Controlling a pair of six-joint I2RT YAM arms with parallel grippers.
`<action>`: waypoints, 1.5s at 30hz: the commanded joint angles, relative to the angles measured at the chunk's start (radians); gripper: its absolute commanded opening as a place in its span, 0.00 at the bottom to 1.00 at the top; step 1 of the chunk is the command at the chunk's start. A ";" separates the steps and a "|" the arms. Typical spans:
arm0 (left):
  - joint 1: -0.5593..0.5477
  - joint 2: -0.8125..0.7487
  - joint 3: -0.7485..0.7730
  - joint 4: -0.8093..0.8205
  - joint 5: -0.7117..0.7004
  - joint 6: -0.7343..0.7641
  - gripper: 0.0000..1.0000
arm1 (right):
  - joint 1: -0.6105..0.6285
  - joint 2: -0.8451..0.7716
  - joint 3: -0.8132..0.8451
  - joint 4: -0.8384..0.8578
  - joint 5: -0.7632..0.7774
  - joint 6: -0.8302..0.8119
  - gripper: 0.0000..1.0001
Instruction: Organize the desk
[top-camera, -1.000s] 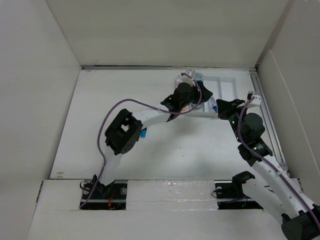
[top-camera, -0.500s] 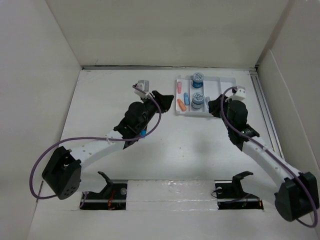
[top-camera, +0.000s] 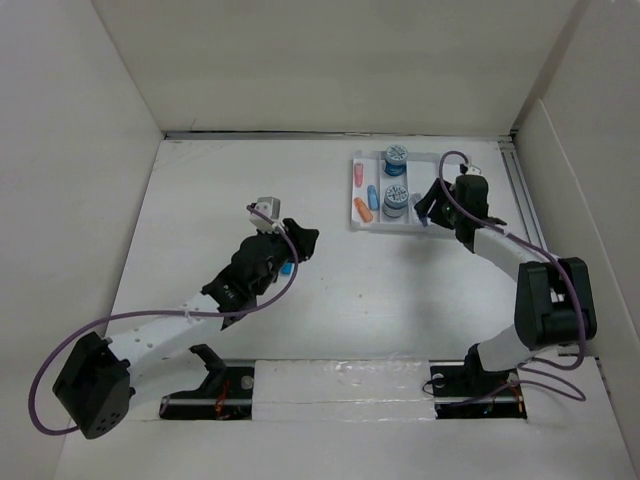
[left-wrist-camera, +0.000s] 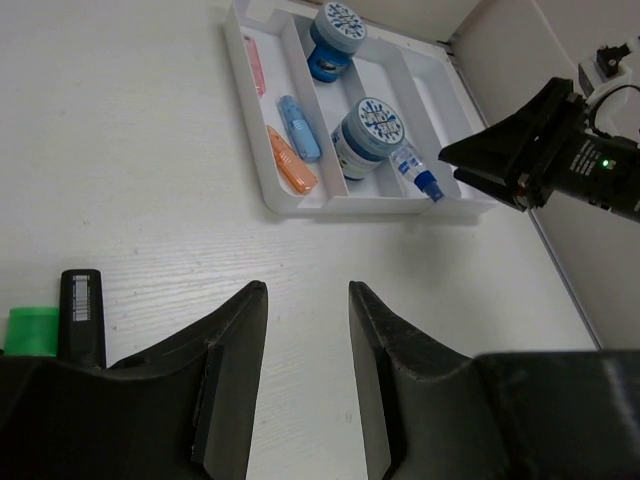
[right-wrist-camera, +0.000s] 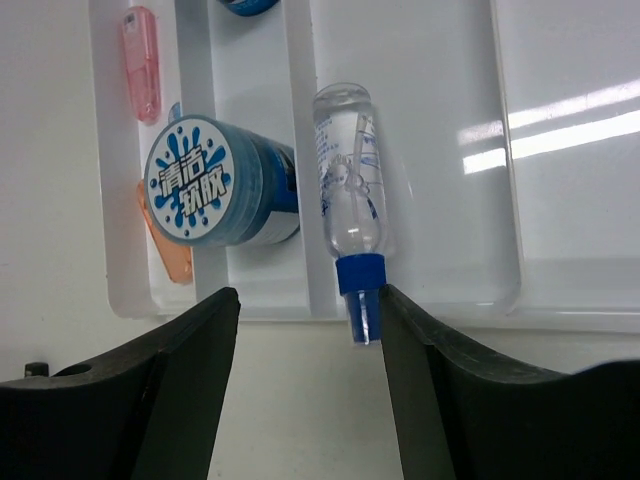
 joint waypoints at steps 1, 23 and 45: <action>0.007 -0.002 -0.029 0.025 0.039 0.021 0.34 | -0.029 0.064 0.123 -0.010 -0.029 0.008 0.64; 0.007 -0.077 -0.029 0.001 0.088 0.021 0.35 | -0.050 0.320 0.309 -0.208 -0.057 0.040 0.54; 0.007 -0.034 -0.018 -0.007 0.076 0.010 0.36 | -0.059 0.403 0.478 -0.132 0.014 0.003 0.70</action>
